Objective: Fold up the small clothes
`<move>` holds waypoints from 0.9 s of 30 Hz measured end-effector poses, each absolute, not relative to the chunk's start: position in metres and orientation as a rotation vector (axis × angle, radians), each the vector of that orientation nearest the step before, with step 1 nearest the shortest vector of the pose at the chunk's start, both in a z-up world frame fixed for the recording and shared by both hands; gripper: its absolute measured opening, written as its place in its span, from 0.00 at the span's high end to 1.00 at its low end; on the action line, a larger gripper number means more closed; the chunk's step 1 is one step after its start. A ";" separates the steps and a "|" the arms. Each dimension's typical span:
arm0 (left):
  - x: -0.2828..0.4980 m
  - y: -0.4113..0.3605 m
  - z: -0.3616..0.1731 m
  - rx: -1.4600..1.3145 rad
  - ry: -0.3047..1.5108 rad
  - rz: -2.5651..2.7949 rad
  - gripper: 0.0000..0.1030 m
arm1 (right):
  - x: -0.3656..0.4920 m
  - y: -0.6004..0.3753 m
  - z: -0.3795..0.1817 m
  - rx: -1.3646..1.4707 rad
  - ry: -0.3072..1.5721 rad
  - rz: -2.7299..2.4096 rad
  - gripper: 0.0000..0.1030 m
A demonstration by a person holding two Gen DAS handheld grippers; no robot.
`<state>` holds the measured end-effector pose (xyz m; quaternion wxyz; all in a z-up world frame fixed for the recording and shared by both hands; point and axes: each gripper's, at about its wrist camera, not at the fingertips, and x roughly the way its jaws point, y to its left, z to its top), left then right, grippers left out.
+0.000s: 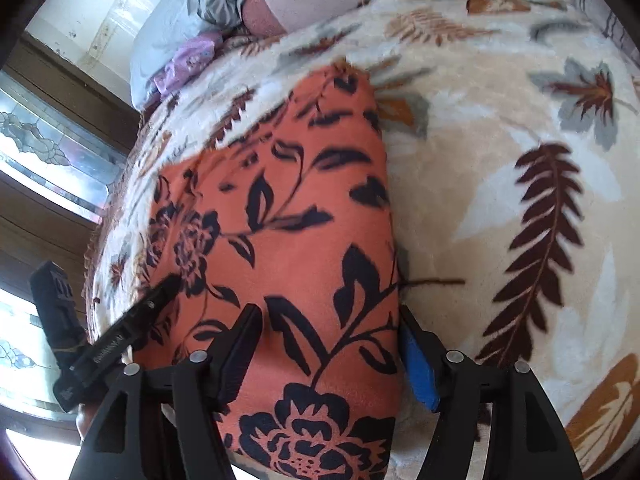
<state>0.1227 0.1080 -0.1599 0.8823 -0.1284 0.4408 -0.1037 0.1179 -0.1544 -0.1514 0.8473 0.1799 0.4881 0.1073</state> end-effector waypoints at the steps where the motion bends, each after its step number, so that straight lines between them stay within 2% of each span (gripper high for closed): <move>1: 0.123 0.108 -0.160 -0.265 0.917 -0.215 0.23 | 0.116 -0.156 -0.146 0.386 1.006 0.223 0.32; 3: 0.123 0.106 -0.160 -0.261 0.917 -0.212 0.23 | 0.116 -0.167 -0.137 0.437 0.955 0.219 0.31; 5: 0.124 0.105 -0.159 -0.258 0.917 -0.209 0.23 | 0.121 -0.172 -0.140 0.473 0.964 0.201 0.16; 9: 0.124 0.104 -0.160 -0.255 0.913 -0.210 0.23 | 0.134 -0.157 -0.175 0.447 1.076 0.263 0.18; 11: 0.123 0.105 -0.159 -0.255 0.917 -0.204 0.23 | 0.126 -0.143 -0.171 0.312 1.022 0.271 0.34; 12: 0.121 0.105 -0.156 -0.256 0.925 -0.198 0.23 | 0.126 -0.141 -0.168 0.304 1.023 0.266 0.35; 13: 0.119 0.107 -0.150 -0.267 0.936 -0.197 0.30 | 0.127 -0.142 -0.166 0.308 1.031 0.266 0.35; 14: 0.114 0.110 -0.142 -0.305 0.929 -0.221 0.33 | 0.128 -0.143 -0.164 0.314 1.040 0.269 0.35; 16: 0.099 0.117 -0.130 -0.363 0.870 -0.250 0.32 | 0.129 -0.149 -0.161 0.357 1.036 0.289 0.33; 18: 0.100 0.113 -0.141 -0.318 0.884 -0.229 0.32 | 0.127 -0.166 -0.157 0.444 0.979 0.287 0.31; 19: 0.109 0.109 -0.163 -0.307 0.982 -0.235 0.30 | 0.126 -0.171 -0.157 0.481 0.944 0.278 0.23; 20: 0.111 0.111 -0.170 -0.345 0.967 -0.232 0.29 | 0.128 -0.178 -0.158 0.531 0.905 0.258 0.20; 21: 0.110 0.112 -0.165 -0.348 0.964 -0.233 0.35 | 0.136 -0.177 -0.166 0.540 0.939 0.256 0.20; 22: 0.110 0.108 -0.157 -0.332 0.970 -0.262 0.59 | 0.143 -0.168 -0.175 0.515 1.002 0.285 0.30; 23: 0.110 0.105 -0.151 -0.302 0.963 -0.257 0.60 | 0.147 -0.157 -0.179 0.451 1.025 0.304 0.38; 24: 0.108 0.101 -0.149 -0.260 0.954 -0.248 0.62 | 0.145 -0.147 -0.174 0.365 1.001 0.292 0.39; 26: 0.107 0.098 -0.150 -0.225 0.945 -0.250 0.64 | 0.142 -0.137 -0.159 0.286 0.975 0.296 0.60; 27: 0.106 0.101 -0.147 -0.246 0.942 -0.252 0.68 | 0.141 -0.136 -0.150 0.263 0.956 0.296 0.61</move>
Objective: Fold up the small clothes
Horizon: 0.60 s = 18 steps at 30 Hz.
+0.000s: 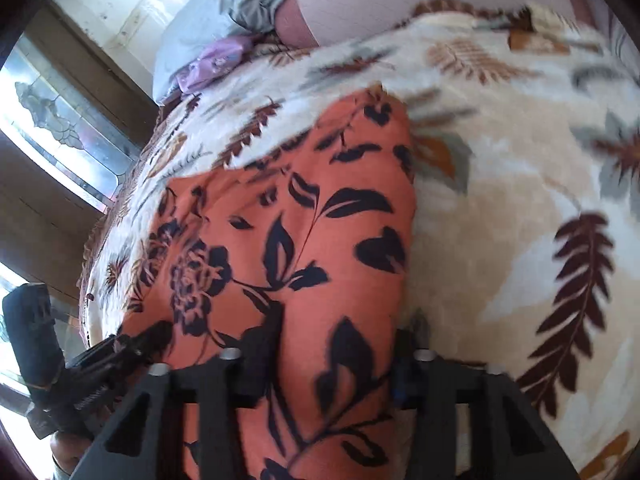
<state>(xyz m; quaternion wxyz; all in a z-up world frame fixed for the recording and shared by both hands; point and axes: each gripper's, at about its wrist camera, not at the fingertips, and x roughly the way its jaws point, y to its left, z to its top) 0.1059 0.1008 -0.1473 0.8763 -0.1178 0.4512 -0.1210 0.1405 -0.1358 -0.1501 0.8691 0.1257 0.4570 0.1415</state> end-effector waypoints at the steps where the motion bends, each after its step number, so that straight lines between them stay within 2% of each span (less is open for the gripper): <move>1: 0.105 0.101 -0.143 -0.256 0.936 -0.250 0.71 | 0.139 -0.135 -0.143 0.244 0.941 0.297 0.62; 3: 0.101 0.095 -0.127 -0.243 0.895 -0.250 0.76 | 0.135 -0.135 -0.121 0.191 0.883 0.305 0.64; 8: 0.122 0.056 -0.059 -0.225 0.714 -0.270 0.77 | 0.135 -0.161 -0.048 0.129 0.705 0.292 0.65; 10: 0.144 0.037 -0.046 -0.233 0.702 -0.305 0.75 | 0.142 -0.185 -0.028 0.144 0.651 0.249 0.65; 12: 0.167 0.014 -0.057 -0.221 0.757 -0.330 0.66 | 0.153 -0.223 -0.032 0.216 0.674 0.208 0.62; 13: 0.180 0.001 -0.071 -0.190 0.823 -0.324 0.47 | 0.164 -0.243 -0.045 0.266 0.723 0.191 0.51; 14: 0.195 -0.014 -0.093 -0.139 0.913 -0.298 0.40 | 0.175 -0.261 -0.063 0.312 0.773 0.168 0.35; 15: 0.202 -0.021 -0.111 -0.101 0.972 -0.267 0.39 | 0.184 -0.283 -0.087 0.364 0.829 0.109 0.30; 17: 0.201 -0.025 -0.137 -0.082 1.033 -0.262 0.37 | 0.184 -0.318 -0.124 0.451 0.910 0.000 0.30; 18: 0.192 -0.021 -0.138 -0.099 1.005 -0.256 0.37 | 0.171 -0.333 -0.132 0.505 0.883 -0.005 0.30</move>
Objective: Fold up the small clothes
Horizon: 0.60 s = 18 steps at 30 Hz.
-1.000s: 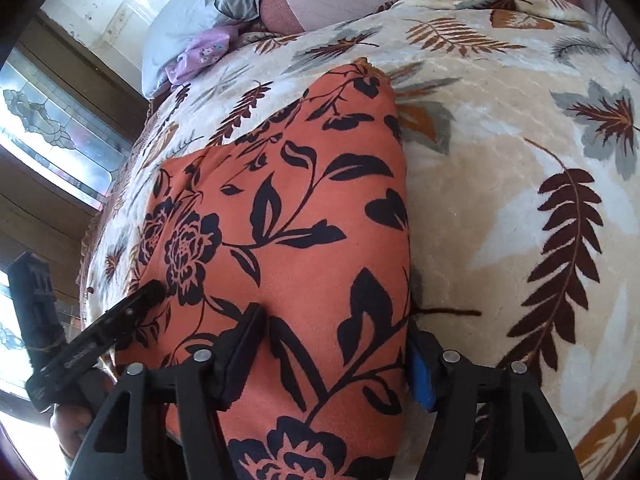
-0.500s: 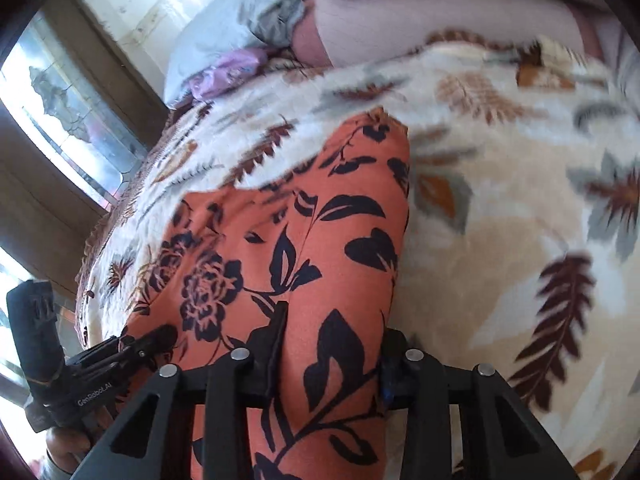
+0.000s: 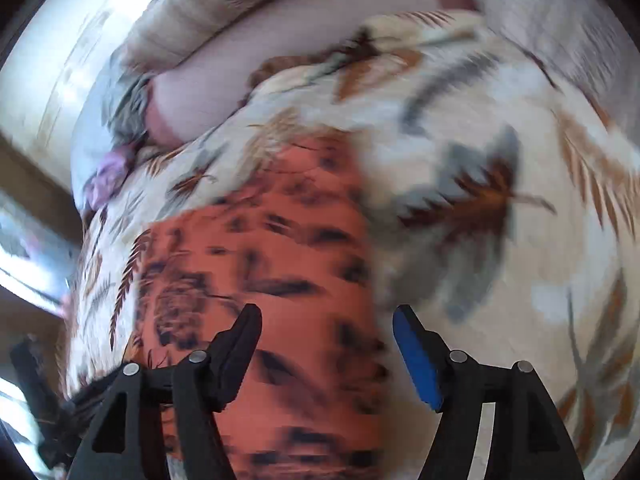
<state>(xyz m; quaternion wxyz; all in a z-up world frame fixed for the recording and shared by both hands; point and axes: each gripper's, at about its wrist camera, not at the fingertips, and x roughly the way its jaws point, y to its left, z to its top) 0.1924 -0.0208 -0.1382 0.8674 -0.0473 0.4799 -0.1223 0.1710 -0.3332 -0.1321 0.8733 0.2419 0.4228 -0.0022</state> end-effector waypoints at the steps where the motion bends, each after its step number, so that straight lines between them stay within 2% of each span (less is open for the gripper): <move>1: 0.185 -0.019 -0.138 -0.098 0.972 -0.246 0.33 | 0.160 -0.340 -0.131 0.519 0.849 -0.012 0.30; 7: 0.174 -0.025 -0.132 -0.002 0.946 -0.226 0.33 | 0.125 -0.314 -0.075 0.501 0.655 0.143 0.30; 9: 0.173 -0.025 -0.131 -0.021 0.952 -0.222 0.33 | 0.136 -0.285 -0.064 0.483 0.639 0.239 0.24; 10: 0.175 -0.024 -0.134 -0.026 0.954 -0.221 0.33 | 0.138 -0.276 -0.070 0.486 0.653 0.264 0.18; 13: 0.171 -0.022 -0.134 -0.031 0.955 -0.226 0.33 | 0.165 -0.263 -0.122 0.575 0.893 0.254 0.17; 14: 0.169 -0.022 -0.133 -0.032 0.956 -0.233 0.33 | 0.164 -0.263 -0.133 0.592 0.899 0.240 0.17; 18: 0.166 -0.017 -0.127 -0.025 0.937 -0.239 0.33 | 0.140 -0.259 -0.113 0.552 0.814 0.228 0.17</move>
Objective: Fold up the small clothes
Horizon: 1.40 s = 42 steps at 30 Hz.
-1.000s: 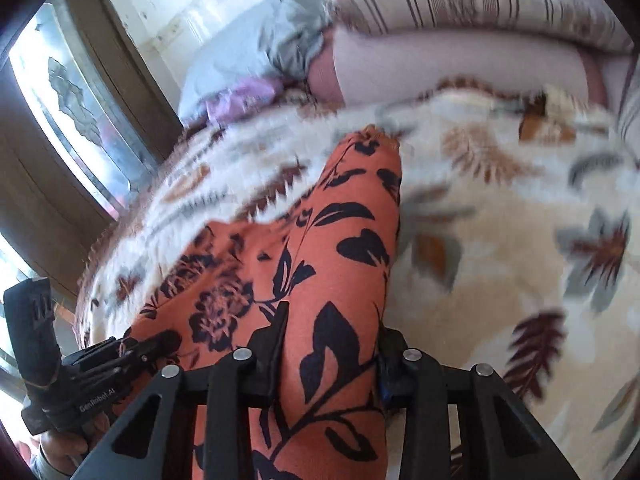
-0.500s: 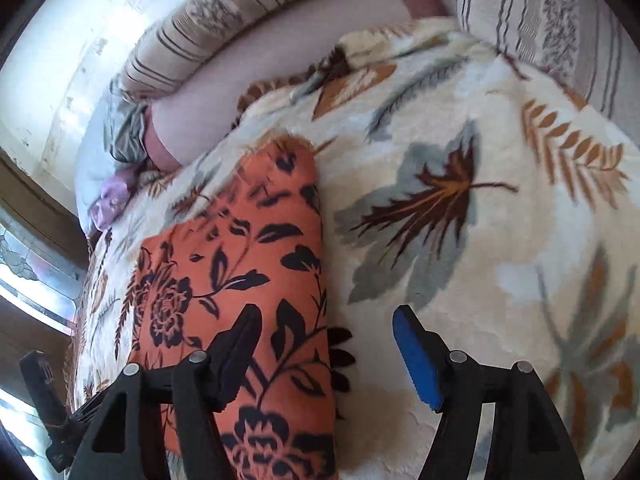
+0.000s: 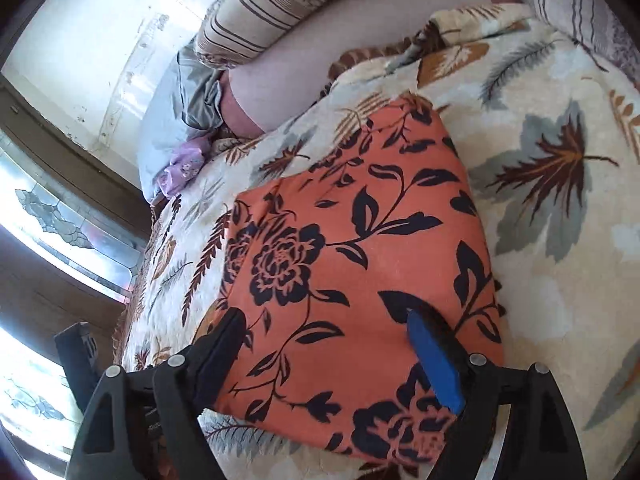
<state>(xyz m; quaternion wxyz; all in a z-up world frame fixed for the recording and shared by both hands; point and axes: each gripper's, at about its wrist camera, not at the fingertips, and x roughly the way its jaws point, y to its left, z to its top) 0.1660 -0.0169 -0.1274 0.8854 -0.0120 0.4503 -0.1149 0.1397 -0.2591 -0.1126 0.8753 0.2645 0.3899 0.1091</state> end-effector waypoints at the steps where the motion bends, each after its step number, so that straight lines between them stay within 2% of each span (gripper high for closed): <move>1: 0.167 -0.017 -0.127 -0.026 0.942 -0.240 0.33 | 0.136 -0.259 -0.110 0.549 0.815 0.223 0.17; 4: 0.166 -0.020 -0.126 -0.029 0.947 -0.230 0.33 | 0.132 -0.261 -0.109 0.539 0.819 0.221 0.17; 9: 0.159 -0.024 -0.122 -0.009 0.947 -0.232 0.33 | 0.136 -0.258 -0.137 0.558 0.866 0.222 0.17; 15: 0.154 -0.022 -0.116 -0.015 0.942 -0.205 0.33 | 0.117 -0.251 -0.117 0.508 0.810 0.248 0.17; 18: 0.162 -0.025 -0.134 -0.032 1.027 -0.243 0.32 | 0.129 -0.261 -0.147 0.533 0.931 0.210 0.17; 20: 0.164 -0.019 -0.147 -0.073 1.092 -0.240 0.30 | 0.116 -0.265 -0.136 0.574 0.874 0.210 0.17; 24: 0.149 -0.016 -0.135 -0.071 1.054 -0.216 0.31 | 0.084 -0.263 -0.115 0.473 0.799 0.188 0.17; 30: 0.124 -0.017 -0.118 -0.045 1.019 -0.186 0.31 | 0.035 -0.282 -0.130 0.493 0.698 0.143 0.17; 39: 0.098 -0.029 -0.087 -0.051 0.914 -0.068 0.31 | 0.013 -0.297 -0.124 0.479 0.607 0.104 0.17; 42: 0.088 -0.034 -0.080 -0.056 0.873 -0.040 0.27 | 0.012 -0.290 -0.122 0.430 0.608 0.105 0.15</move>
